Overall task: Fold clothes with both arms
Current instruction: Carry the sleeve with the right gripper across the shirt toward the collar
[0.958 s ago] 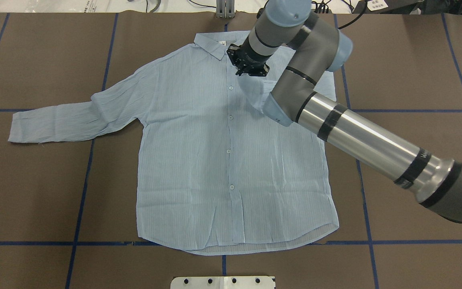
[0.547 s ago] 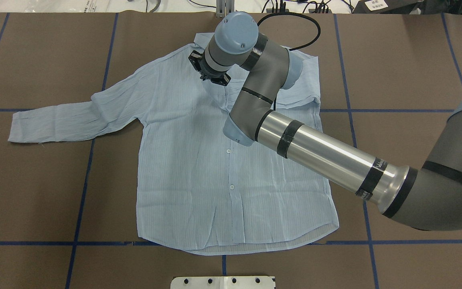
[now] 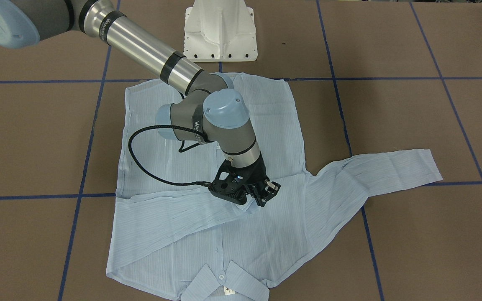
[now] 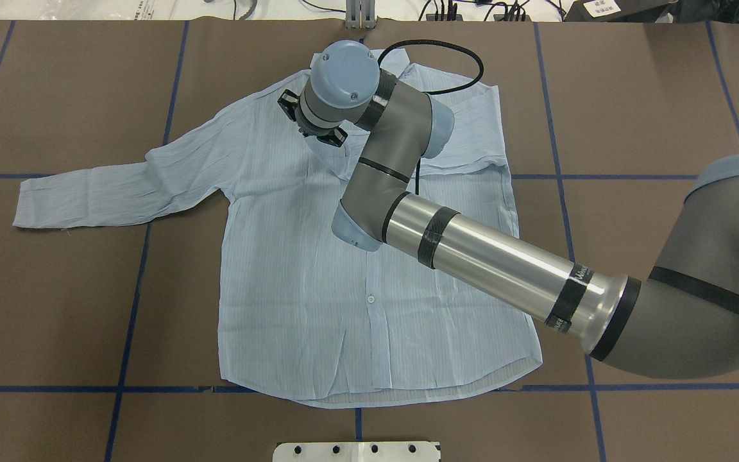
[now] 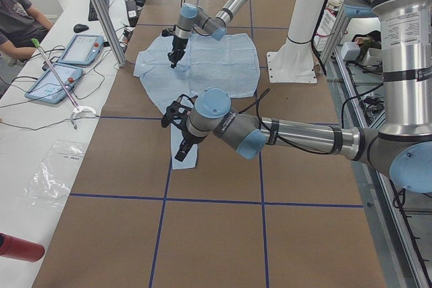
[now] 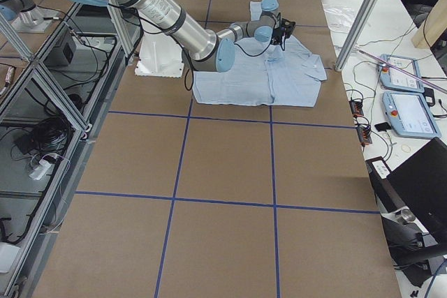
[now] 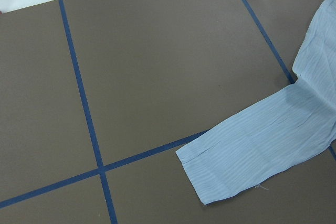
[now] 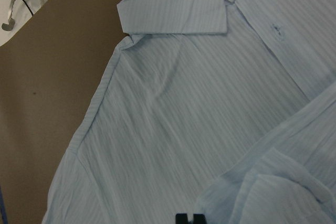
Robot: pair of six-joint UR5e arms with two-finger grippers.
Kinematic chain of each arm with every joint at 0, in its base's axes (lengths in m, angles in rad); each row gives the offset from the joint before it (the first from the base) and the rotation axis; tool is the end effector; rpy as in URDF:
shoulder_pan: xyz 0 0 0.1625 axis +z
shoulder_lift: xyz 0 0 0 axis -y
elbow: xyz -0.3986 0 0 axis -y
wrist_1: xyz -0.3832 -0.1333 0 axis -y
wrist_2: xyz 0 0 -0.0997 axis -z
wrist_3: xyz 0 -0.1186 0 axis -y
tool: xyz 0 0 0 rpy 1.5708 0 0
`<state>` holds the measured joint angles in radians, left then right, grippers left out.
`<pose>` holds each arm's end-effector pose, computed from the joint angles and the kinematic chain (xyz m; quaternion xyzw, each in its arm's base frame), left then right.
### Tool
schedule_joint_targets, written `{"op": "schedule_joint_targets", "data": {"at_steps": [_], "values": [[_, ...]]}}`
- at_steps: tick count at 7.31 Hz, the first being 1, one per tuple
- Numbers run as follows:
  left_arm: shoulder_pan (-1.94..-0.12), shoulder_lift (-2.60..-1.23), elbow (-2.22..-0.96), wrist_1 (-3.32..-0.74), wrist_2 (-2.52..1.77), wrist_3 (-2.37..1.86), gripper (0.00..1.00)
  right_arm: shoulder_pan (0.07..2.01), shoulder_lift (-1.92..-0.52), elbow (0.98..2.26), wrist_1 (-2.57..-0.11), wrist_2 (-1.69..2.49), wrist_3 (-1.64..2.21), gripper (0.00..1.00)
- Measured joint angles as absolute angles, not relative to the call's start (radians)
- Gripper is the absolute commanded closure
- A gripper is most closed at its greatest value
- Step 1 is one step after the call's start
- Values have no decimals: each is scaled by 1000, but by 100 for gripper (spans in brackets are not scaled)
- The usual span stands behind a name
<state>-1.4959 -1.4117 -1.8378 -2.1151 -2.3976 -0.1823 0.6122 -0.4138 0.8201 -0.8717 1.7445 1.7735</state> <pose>-0.0126 -0.4480 0.5181 0.2421 0.4150 0.0819 0.8732 -0.6440 -0.5900 0.1347 0.0341 -0.5271 0.2942 0.7965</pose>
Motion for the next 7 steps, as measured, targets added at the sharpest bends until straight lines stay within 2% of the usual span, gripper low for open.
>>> {"op": "schedule_joint_targets", "data": {"at_steps": [4,5,7], "values": [[-1378,-1487,-1729,-2115,-2398,-196,0,553,-373,830,-883,1644,1884,1],[-1354,-1536,-1669,-2116,-2397,-245,0,553,-391,880,-915,1645,1895,1],[-1255,-1631,-1527,-2173,-2383,-402,1,561,-519,1107,-1038,1660,1892,1]]}}
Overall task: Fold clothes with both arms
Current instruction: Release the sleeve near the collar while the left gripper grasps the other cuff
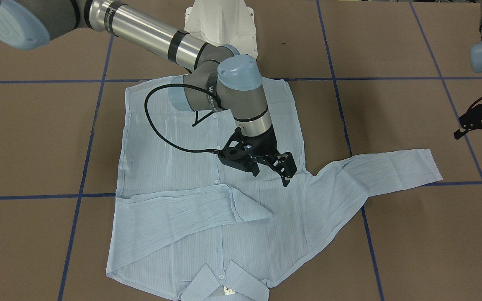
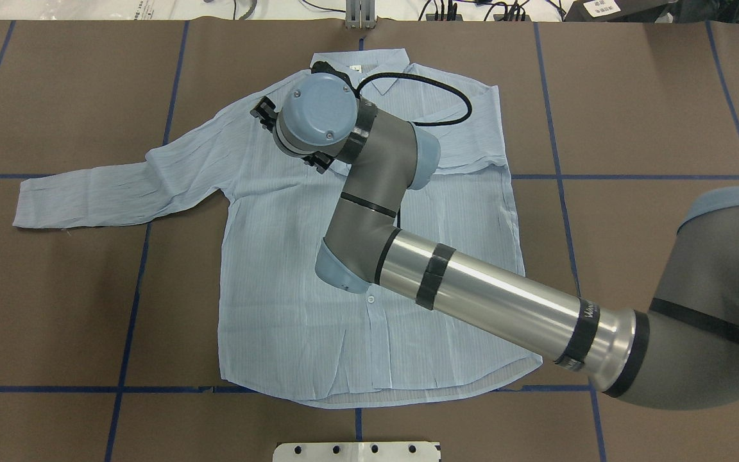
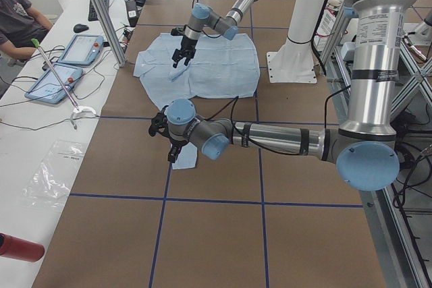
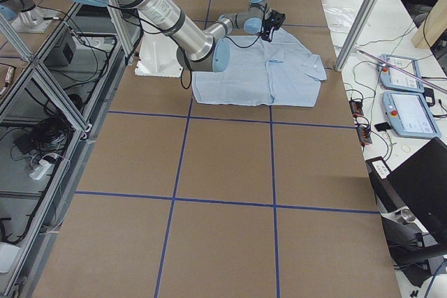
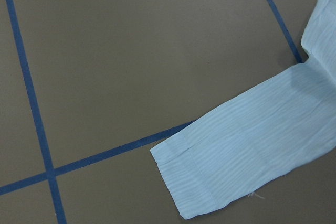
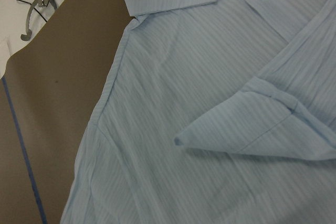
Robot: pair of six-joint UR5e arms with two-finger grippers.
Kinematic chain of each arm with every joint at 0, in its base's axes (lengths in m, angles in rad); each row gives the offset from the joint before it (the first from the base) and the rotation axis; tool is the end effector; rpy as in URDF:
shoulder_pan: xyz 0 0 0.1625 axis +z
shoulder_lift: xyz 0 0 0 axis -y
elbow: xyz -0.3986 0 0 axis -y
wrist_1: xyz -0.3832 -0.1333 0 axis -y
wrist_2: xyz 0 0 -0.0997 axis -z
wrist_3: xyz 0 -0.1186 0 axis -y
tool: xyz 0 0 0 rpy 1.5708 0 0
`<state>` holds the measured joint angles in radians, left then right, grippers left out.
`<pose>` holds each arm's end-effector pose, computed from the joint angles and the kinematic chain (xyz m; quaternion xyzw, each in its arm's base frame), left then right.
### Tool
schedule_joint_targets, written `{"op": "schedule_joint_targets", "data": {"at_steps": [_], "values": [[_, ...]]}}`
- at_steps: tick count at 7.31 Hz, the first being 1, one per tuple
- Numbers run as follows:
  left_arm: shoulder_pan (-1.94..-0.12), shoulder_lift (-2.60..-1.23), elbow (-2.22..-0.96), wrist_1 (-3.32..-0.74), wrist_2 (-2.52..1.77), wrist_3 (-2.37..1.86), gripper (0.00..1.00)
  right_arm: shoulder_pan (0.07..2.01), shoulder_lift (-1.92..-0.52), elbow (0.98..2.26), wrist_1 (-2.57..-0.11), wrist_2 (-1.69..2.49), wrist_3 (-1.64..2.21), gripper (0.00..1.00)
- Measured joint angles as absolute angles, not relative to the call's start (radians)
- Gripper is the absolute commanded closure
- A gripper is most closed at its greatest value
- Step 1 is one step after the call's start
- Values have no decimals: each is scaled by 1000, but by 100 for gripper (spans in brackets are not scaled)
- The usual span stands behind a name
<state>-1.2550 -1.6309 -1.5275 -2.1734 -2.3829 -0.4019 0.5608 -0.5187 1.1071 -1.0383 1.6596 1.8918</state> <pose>0.1215 -0.5238 0.5625 0.1300 0.4506 0.0826 0.8793 -0.6246 -0.5373 0.1090 0.0262 -0.5317 0.3398 0.7753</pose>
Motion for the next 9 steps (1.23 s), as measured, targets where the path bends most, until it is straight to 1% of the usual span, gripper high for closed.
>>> {"op": "schedule_joint_targets", "data": {"at_steps": [1,2,3,5,7,8,9], "values": [[-1200,-1663,-1451,-2253,-2367,-509,2,576,-581,1195,-1092,1695,1881,1],[-1153,-1674,-1398,-2332,-2348,-606,3,596,-650,1276,-1125,1732,1854,1],[-1129,-1668,-1365,-2384,-2330,-665,6,608,-714,1350,-1139,1751,1825,1],[-1117,-1642,-1328,-2413,-2318,-696,11,614,-760,1405,-1146,1757,1806,1],[-1106,-1635,-1310,-2417,-2324,-711,12,614,-765,1414,-1147,1757,1804,1],[-1092,-1635,-1310,-2422,-2327,-731,18,614,-766,1416,-1147,1756,1804,1],[-1076,-1636,-1310,-2437,-2328,-751,41,615,-768,1417,-1148,1755,1804,1]]}}
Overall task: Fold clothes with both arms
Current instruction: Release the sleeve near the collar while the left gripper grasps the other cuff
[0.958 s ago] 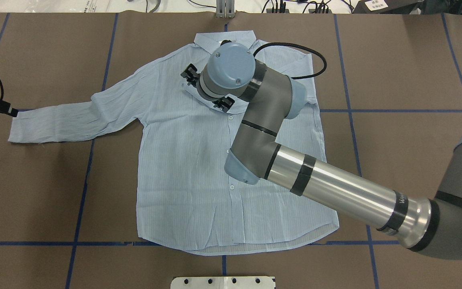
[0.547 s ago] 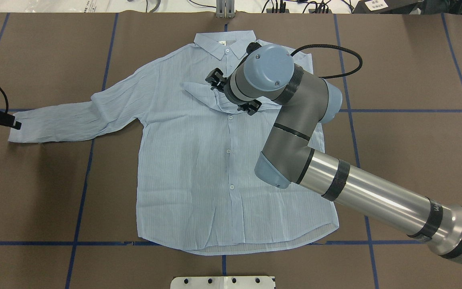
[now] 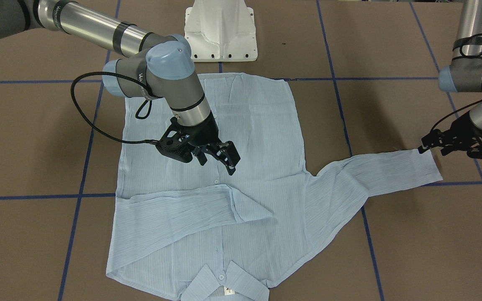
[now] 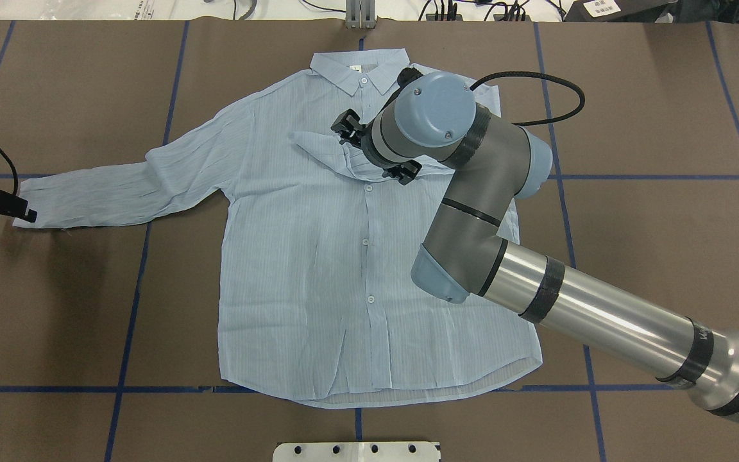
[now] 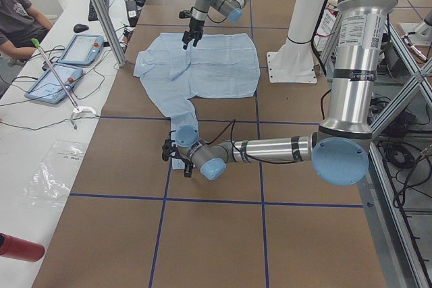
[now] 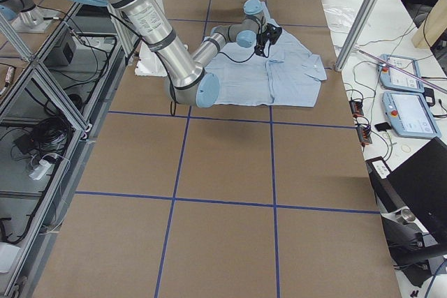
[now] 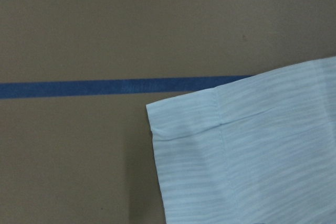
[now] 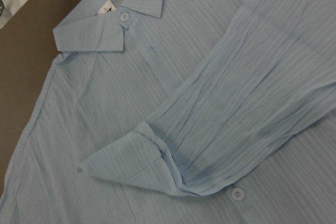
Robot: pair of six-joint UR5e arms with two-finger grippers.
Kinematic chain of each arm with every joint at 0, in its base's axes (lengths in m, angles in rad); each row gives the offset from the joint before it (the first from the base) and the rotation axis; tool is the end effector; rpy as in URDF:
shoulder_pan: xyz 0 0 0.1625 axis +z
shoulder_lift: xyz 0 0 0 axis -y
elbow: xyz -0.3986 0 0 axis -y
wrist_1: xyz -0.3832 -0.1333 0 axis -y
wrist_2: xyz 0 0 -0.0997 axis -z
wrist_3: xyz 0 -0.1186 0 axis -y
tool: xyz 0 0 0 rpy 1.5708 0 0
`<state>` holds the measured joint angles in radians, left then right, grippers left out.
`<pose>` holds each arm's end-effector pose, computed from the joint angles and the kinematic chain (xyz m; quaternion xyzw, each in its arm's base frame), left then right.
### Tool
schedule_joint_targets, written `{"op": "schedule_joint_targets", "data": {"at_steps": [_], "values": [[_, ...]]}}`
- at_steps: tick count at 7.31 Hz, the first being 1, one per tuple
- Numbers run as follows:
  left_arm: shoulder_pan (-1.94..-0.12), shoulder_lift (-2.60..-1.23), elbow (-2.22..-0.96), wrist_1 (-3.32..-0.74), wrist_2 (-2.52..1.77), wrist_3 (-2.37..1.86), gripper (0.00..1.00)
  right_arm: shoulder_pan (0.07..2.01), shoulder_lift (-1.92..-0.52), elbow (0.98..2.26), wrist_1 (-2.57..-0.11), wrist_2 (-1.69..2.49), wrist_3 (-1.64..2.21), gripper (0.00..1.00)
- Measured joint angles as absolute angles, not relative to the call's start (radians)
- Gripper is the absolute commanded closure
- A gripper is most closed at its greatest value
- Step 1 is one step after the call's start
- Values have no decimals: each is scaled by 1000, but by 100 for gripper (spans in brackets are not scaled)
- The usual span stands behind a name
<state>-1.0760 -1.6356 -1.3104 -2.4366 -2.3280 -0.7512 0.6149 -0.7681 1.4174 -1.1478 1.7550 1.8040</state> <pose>0.2077 -0.4940 0.6404 0.0445 0.4618 0.0084 0.8858 -0.5417 -0.5192 0.1759 0.0189 -0.5144 0.3094 0.7995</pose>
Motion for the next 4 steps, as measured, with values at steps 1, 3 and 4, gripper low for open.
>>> {"op": "schedule_joint_targets", "data": {"at_steps": [1,3,4], "values": [[-1064,-1635,-1309,-2450,-2328,-769,88,615,-770,1420,-1148,1754,1804,1],[-1057,-1635,-1312,-2458,-2328,-817,100,615,-775,1426,-1148,1753,1804,1],[-1057,-1634,-1326,-2458,-2329,-828,100,615,-776,1427,-1147,1753,1805,1]]}}
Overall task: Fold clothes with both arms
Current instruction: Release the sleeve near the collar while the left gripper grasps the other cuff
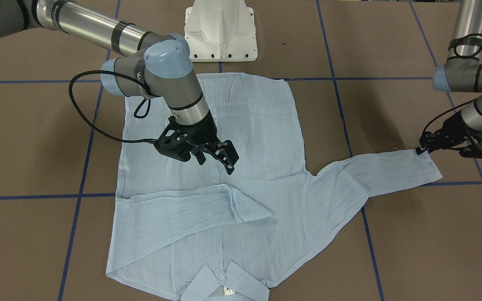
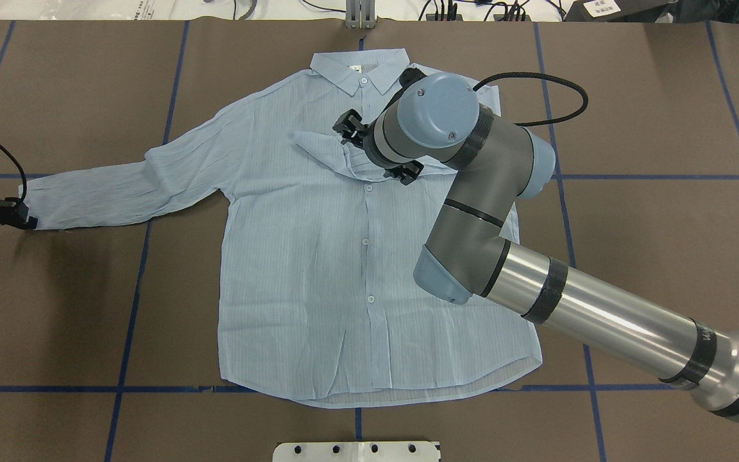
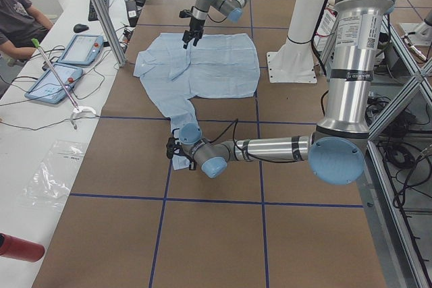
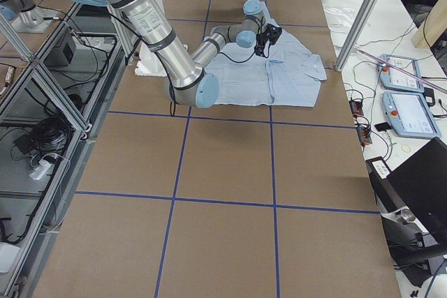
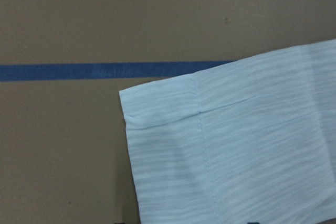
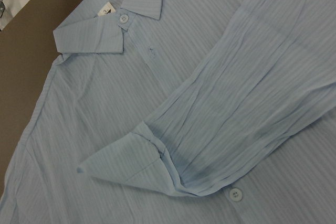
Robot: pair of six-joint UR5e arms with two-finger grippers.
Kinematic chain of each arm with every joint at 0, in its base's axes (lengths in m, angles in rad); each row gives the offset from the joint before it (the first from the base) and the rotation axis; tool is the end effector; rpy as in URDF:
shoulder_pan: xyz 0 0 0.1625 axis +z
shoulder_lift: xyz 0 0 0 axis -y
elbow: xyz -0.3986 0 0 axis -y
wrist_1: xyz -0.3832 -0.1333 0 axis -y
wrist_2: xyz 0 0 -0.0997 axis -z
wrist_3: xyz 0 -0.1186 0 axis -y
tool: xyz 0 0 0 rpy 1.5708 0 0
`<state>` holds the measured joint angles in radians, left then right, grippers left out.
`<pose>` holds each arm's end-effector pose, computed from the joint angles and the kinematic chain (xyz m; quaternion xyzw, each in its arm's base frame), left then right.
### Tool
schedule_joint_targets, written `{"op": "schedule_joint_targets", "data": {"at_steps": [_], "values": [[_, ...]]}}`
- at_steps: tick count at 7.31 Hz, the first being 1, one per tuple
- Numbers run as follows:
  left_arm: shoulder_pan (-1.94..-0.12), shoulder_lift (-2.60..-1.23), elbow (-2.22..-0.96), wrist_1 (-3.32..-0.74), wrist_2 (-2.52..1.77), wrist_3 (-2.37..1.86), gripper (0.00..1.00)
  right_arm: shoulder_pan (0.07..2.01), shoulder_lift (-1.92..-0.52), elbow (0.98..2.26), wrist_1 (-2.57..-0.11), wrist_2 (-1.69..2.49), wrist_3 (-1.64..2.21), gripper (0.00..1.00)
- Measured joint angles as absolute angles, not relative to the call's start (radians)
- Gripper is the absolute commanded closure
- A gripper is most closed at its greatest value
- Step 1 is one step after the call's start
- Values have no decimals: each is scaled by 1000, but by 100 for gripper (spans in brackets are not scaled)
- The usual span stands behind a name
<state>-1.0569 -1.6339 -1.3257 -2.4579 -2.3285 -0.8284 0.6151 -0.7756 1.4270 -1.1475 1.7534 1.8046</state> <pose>0.2173 -0.4903 0.6307 0.0354 0.4713 -0.0104 0.8812 -0.5394 -0.5179 0.1771 0.0197 -0.5153 0.3098 0.7988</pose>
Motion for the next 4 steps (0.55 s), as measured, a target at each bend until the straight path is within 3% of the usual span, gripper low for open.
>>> {"op": "schedule_joint_targets", "data": {"at_steps": [2,4], "values": [[-1057,-1647,-1455,-2414,-2343,-889,100,615,-780,1432,-1147,1754,1804,0],[-995,-1787,-1548,-2331,-2347,-1093,100,624,-859,1513,-1146,1764,1791,0]]}}
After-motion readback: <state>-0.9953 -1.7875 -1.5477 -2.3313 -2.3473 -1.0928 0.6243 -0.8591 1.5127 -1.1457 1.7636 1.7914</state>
